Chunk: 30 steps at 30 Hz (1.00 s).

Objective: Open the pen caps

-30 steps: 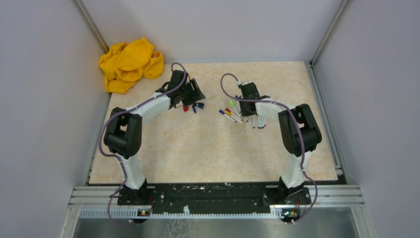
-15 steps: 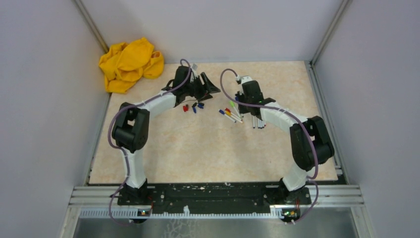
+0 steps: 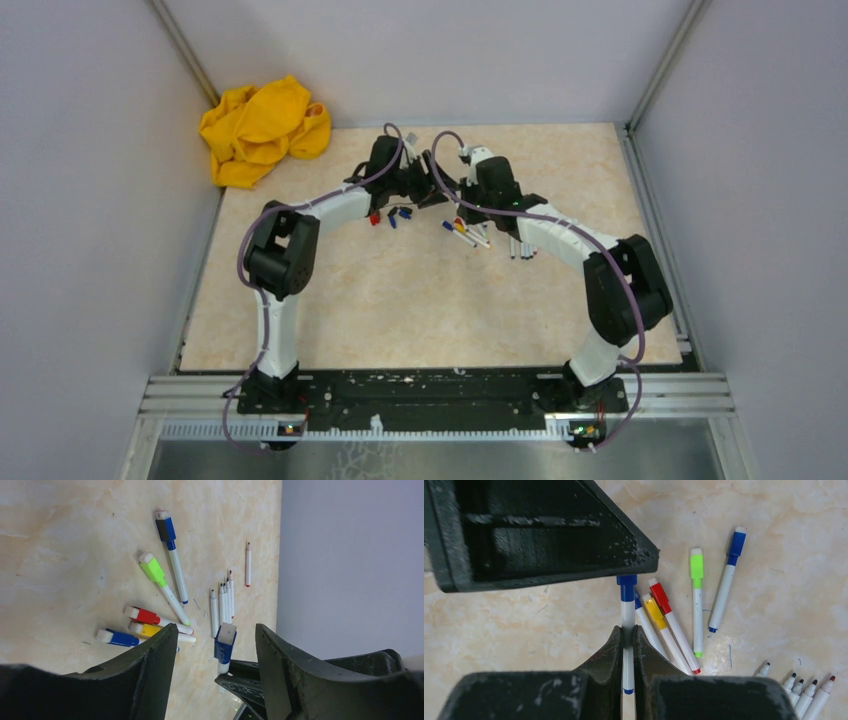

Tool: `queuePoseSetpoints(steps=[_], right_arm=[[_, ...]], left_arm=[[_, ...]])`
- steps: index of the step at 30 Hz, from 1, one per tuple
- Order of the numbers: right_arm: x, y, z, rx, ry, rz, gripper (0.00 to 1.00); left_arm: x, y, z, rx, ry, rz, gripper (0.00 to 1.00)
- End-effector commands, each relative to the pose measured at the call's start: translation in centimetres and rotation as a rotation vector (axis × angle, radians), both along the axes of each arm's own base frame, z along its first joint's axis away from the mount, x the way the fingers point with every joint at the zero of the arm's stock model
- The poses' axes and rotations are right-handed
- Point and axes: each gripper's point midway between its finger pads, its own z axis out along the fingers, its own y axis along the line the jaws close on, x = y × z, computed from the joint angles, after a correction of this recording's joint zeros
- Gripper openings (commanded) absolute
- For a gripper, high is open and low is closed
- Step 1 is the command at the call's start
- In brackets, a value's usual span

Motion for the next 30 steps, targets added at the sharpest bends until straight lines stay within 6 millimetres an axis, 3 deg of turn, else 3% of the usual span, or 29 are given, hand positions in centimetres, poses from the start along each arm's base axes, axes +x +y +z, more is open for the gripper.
queuePoseSetpoints(steps=[1,7,14,17,18,24,30], right_arm=[[1.5,2.0,3.4,0.083,-0.082,0.016,0.00],[1.7,2.4,3.3,0.090,-0.077,0.024,0.00],[2.0,2.7,3.1,0.088,-0.074,0.026,0.00],[2.1,2.7,3.1,0.087,-0.077,0.024,0.00],[2.2,2.7,3.1,0.087,-0.077,0.024,0.00],[1.7,3.0,1.5,0.069,-0.037,0.056,0.00],[-1.8,1.5,-2.7,0.056,0.049,0.053,0.00]], left_arm=[[0.1,-1.3,1.2,-0.047,-0.019,-0.021,0.63],[0.1,-1.3,1.0,-0.037,-0.019,-0.010,0.54],[0.3,-1.3,0.8,-0.032,-0.021,-0.005,0.27],[0.4,-1.2,0.8,-0.023,-0.027,-0.001,0.02],[0.5,-1.0,0.8,-0.016,-0.030,0.005,0.00],[2.1,0.5,1.6,0.064,-0.111,0.079,0.00],[7.7,4.7,3.4,0.122,-0.177,0.211,0.00]])
